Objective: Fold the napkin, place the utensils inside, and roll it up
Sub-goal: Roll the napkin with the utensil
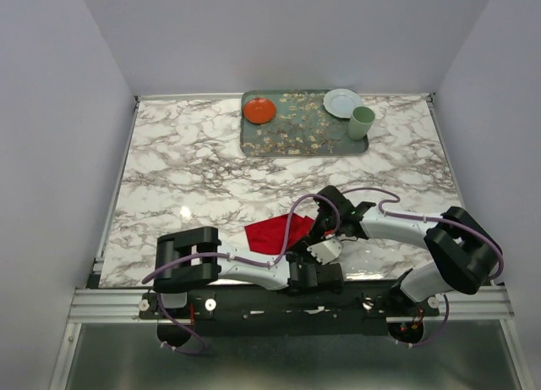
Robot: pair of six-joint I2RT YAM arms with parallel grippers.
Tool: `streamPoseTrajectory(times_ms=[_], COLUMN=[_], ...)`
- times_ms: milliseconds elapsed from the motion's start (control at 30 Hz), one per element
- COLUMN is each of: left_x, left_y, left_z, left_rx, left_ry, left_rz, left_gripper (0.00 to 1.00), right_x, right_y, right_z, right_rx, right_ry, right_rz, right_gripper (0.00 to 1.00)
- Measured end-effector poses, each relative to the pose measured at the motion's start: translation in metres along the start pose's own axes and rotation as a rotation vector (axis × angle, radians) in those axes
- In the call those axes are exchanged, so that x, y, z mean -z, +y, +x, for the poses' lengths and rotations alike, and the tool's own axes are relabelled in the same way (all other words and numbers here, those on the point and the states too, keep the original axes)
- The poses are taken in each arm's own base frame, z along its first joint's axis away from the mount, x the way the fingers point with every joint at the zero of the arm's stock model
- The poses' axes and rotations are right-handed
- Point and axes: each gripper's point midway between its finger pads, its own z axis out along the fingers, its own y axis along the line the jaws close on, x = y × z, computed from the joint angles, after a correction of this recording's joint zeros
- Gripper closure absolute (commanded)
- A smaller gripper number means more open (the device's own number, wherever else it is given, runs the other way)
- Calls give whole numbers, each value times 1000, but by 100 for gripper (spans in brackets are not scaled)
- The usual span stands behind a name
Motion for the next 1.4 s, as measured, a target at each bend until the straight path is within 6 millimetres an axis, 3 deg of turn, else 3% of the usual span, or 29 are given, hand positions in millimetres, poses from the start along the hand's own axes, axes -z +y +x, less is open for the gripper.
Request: streamPoseTrajectory(times_ms=[300, 633, 667, 767, 900, 967, 1100, 1200, 1400], left_x=[-8, -15, -16, -17, -17, -18, -19, -18, -10], left_y=[6, 11, 11, 13, 12, 13, 21, 24, 29], left_z=[-1, 3, 4, 4, 3, 2, 1, 1, -5], left_rx=[5, 55, 64, 102, 149, 193, 289, 345, 470], left_ry=[-18, -23, -23, -26, -27, -28, -20, -12, -22], left_rz=[-87, -105, -98, -73, -17, 23, 102, 169, 346], left_gripper=[47, 72, 79, 90, 94, 100, 100, 100, 100], right_x=[1, 1, 1, 1, 1, 4, 12, 23, 47], right_y=[1, 2, 2, 2, 3, 3, 3, 10, 32], right_z=[3, 1, 0, -1, -3, -4, -5, -9, -22], right_rx=[-19, -34, -36, -37, -36, -24, 44, 115, 309], right_ry=[17, 16, 15, 13, 9, 5, -7, -32, -114], right_rz=[-4, -12, -13, -15, -22, -26, -39, -63, -125], right_gripper=[99, 96, 95, 85, 59, 52, 33, 23, 13])
